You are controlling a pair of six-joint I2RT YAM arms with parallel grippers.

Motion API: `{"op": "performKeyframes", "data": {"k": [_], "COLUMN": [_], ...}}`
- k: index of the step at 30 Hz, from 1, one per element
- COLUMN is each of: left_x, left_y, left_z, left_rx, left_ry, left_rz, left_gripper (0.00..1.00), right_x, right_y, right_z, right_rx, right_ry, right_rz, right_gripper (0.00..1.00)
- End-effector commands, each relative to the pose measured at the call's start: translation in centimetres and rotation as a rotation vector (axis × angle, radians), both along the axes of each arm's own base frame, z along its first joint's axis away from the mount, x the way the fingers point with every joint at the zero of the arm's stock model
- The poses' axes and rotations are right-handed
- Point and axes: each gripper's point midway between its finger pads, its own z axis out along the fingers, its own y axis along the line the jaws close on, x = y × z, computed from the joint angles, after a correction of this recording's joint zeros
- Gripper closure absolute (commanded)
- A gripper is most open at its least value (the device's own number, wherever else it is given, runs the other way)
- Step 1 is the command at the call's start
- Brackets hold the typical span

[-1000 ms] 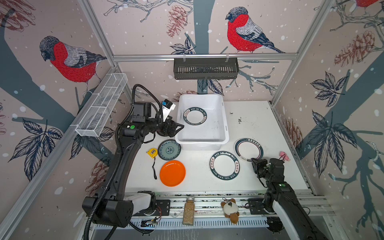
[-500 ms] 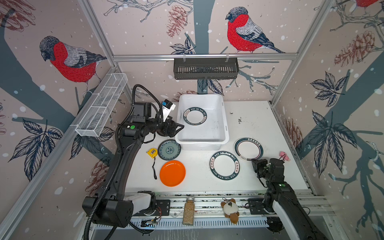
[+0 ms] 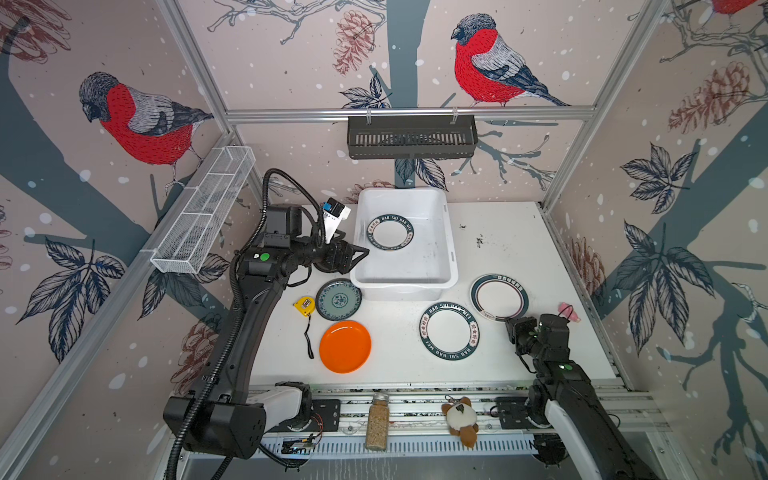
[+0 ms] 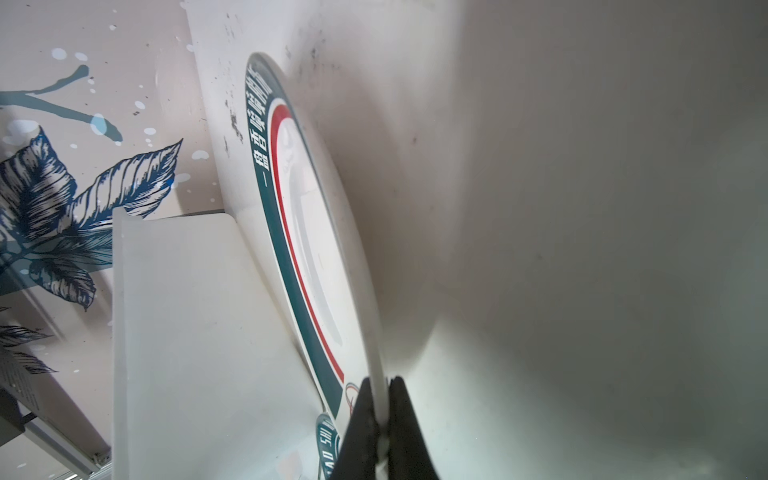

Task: Place the plates into the plastic bin on the countertop
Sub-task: 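Tilt the held red-ringed plate upright with the right gripper, then lift the plate and carry it with the right gripper over the bin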

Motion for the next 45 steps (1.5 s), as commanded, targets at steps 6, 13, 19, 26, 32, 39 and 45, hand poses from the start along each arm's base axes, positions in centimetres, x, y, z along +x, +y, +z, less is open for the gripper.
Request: {"op": "performKeyframes", "data": {"k": [6,13,19,26,32,39,45], "left_x": [0.2,0.2,0.0,0.1,0.2,0.3,0.2], "left_y": [-0.1,-0.2,0.0,0.1,-0.1,-0.1,-0.1], "left_z": [0.5,0.0,-1.2,-0.9,-1.2,-1.2,-0.9], "left_rx": [0.0,0.01,0.037,0.032,0.024,0.022,0.019], "left_ry": [-0.033,-0.019,0.002,0.0,0.019,0.017,0.015], "left_rz": [-0.011,-0.028,-0.024,-0.017,-0.024,-0.016,-0.013], "left_gripper": [0.03,0.03,0.03,0.03,0.03,0.03,0.03], "right_x": [2.0,2.8,3.4,4.4,5.5,7.4,10.2], "right_y": [-1.0,-2.0,-2.6,-2.5,-2.4,-1.4,2.1], "right_z": [4.3,7.5,10.2,13.1,15.3,18.8,21.9], "right_rx": [-0.051,-0.137,-0.197,-0.203,-0.214,-0.246,-0.271], "right_ry": [-0.09,-0.117,-0.138,-0.186,-0.215,-0.271,-0.321], "right_rz": [-0.018,-0.017,-0.017,-0.007,0.002,0.029,0.111], "right_gripper": [0.97,0.97,0.97,0.97,0.97,0.97,0.97]}}
